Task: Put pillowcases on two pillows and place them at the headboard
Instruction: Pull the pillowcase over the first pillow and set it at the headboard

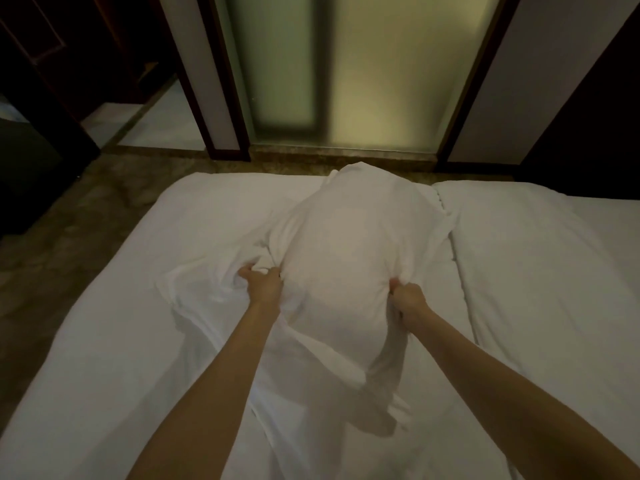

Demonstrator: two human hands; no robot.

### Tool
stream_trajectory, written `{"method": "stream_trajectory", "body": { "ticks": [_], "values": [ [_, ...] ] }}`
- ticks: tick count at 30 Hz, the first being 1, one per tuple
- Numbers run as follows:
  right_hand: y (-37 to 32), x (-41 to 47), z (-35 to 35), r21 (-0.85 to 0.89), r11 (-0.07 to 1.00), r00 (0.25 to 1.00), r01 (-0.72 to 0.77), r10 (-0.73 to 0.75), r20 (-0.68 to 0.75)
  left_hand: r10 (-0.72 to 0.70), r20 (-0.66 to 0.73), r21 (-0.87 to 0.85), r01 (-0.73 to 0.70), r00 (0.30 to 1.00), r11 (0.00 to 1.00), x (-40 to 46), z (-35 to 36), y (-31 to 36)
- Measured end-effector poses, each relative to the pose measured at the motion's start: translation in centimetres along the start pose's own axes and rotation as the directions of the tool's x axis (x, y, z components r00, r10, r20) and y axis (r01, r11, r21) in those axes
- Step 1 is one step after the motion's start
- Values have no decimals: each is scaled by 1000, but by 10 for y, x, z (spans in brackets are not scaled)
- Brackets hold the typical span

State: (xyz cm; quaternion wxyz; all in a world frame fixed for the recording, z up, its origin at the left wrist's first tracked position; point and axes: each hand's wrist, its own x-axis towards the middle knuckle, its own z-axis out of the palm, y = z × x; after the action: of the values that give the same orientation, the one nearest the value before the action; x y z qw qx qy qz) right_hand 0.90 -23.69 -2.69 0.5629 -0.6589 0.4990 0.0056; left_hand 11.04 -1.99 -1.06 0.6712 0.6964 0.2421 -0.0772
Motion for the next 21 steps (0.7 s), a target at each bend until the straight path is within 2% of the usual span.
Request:
{"method": "stream_trajectory", "body": {
  "ticks": [5,13,21],
  "values": [
    [10,-12,-55,-42,993,982,109,-115,-153,37,53,-107,-32,998,994,-57,2,-9],
    [82,-66,-124,-244,929,935,279,-321,-153,-24,6,-238,25,1000,971,-166,-30,-82],
    [162,-109,-191,-321,883,916,342,-389,-96,-44,-31,-238,36,999,971,-258,-48,-147]
  ]
}}
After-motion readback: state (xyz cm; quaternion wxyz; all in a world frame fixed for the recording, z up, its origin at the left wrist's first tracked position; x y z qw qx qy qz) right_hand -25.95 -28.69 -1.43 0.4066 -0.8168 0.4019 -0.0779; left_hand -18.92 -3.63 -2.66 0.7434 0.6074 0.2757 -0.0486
